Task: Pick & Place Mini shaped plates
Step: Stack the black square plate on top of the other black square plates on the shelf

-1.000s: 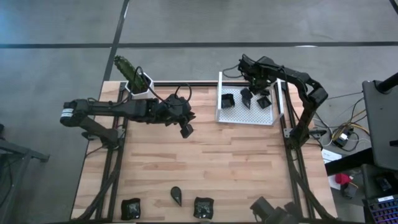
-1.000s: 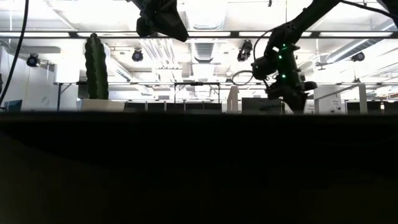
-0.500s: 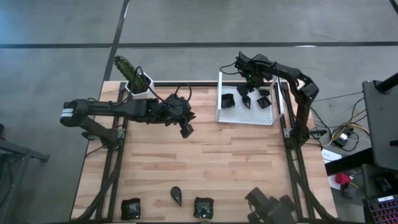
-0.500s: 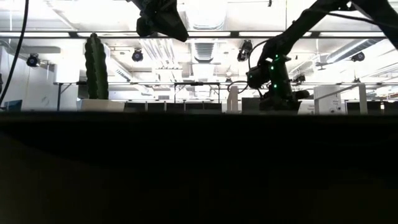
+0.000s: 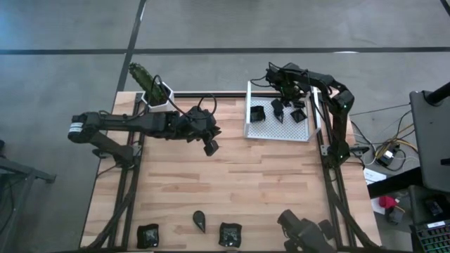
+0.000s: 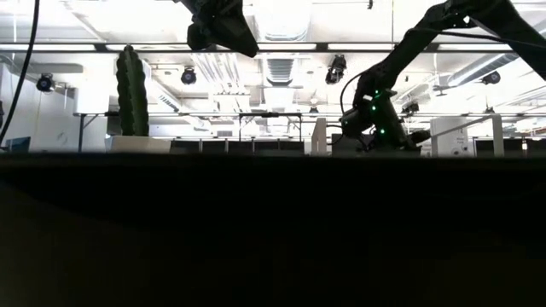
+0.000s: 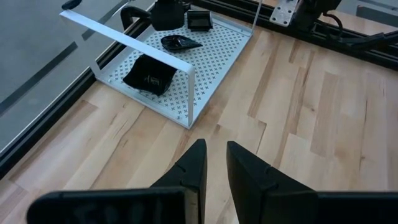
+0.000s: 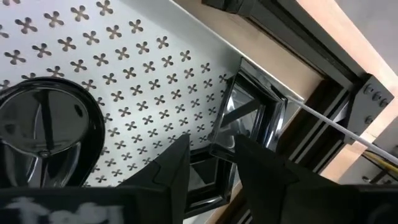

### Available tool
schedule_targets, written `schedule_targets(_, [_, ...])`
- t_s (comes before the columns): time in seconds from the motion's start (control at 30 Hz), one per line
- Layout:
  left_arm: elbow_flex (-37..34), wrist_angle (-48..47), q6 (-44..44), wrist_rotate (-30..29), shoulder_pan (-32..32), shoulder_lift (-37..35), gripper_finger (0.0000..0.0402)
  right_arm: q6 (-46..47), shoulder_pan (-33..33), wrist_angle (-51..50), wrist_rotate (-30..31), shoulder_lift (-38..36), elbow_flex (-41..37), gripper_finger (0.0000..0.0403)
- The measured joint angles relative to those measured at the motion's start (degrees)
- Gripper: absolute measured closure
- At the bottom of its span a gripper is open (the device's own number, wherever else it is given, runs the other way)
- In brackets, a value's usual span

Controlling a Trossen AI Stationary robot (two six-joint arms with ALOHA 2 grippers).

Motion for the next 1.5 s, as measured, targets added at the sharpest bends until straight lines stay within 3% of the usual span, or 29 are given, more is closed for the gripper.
schedule_targets(0.4, [0.00, 0.00, 0.03, 0.00, -0.04, 0.00, 0.0347, -2.32, -0.52, 0.26, 0.00, 1.55, -0.11, 0.0288])
schedule_targets(0.8, [0.00, 0.00, 0.51, 0.00, -0.04, 0.00, 0.0347, -5.03, -0.74, 0.00, 0.26, 2.45, -0.15, 0.0384])
schedule_targets(0.9, [0.00, 0.00, 0.51, 0.00, -0.04, 0.00, 0.0347, -5.84, -0.73, -0.10, 1.33, 1.83, -0.15, 0.0392])
schedule_targets(1.13, [0.00, 0.00, 1.04, -0.01, -0.04, 0.00, 0.0347, -3.43, 0.14, -3.62, 2.81, -3.42, 0.03, 0.0394])
schedule_targets(1.5, [0.00, 0.00, 1.52, -0.02, -0.04, 0.00, 0.0347, 6.16, 7.08, -5.62, 2.82, -12.00, -4.04, 0.0394])
